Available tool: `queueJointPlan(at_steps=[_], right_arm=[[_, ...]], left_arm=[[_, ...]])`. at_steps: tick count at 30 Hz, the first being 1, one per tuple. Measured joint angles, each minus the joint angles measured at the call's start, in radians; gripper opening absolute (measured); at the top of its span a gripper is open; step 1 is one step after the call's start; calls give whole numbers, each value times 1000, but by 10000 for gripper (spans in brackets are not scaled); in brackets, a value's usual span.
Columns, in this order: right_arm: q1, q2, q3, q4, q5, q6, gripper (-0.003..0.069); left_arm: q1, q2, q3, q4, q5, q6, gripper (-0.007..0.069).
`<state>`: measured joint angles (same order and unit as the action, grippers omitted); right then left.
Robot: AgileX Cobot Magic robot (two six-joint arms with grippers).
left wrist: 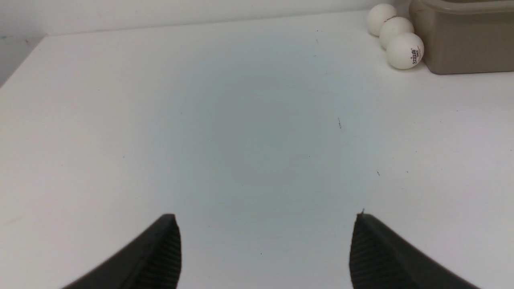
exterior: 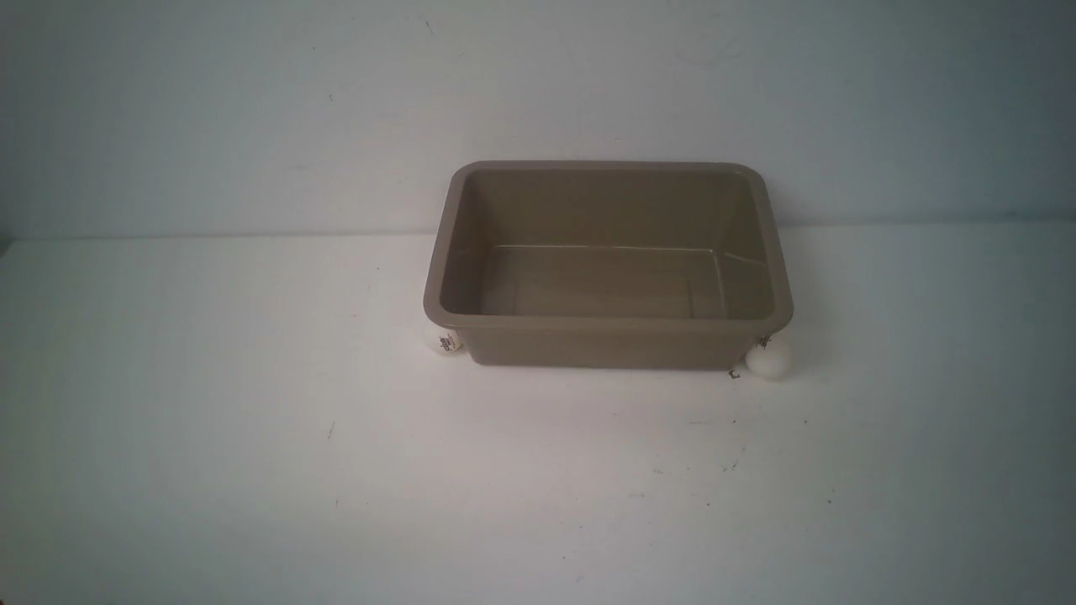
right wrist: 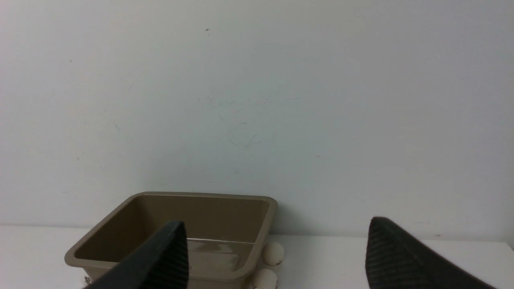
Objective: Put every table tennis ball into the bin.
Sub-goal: Use the right arm to clamp the table tennis ball closest to it
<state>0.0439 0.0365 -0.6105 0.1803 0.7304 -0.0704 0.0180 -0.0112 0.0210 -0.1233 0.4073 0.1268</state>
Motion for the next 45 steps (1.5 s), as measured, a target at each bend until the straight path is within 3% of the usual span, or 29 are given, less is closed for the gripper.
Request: queueJointPlan(at_steps=[8,17,22,29,31,38,45], right_arm=[[0,0,0,28,2,0,534],[0,0,0,33,18,-2,534],[0,0,0,35,30,-41,534],[0,5,0,94,39,-142,534],[0,32,0,124,35,-185,534],[0,128,0,198,14,-289,534],[0,260,0,385,1,-492,534]], left_arm=[[0,0,7,-60,-52,-10,510],[0,0,7,-443,-226,-79,510],[0,0,7,-570,-325,-69,510],[0,3,-100,-570,-159,96,497],[0,41,-173,-570,-61,189,478],[0,199,-328,-544,100,328,468],[0,445,-486,-310,256,375,468]])
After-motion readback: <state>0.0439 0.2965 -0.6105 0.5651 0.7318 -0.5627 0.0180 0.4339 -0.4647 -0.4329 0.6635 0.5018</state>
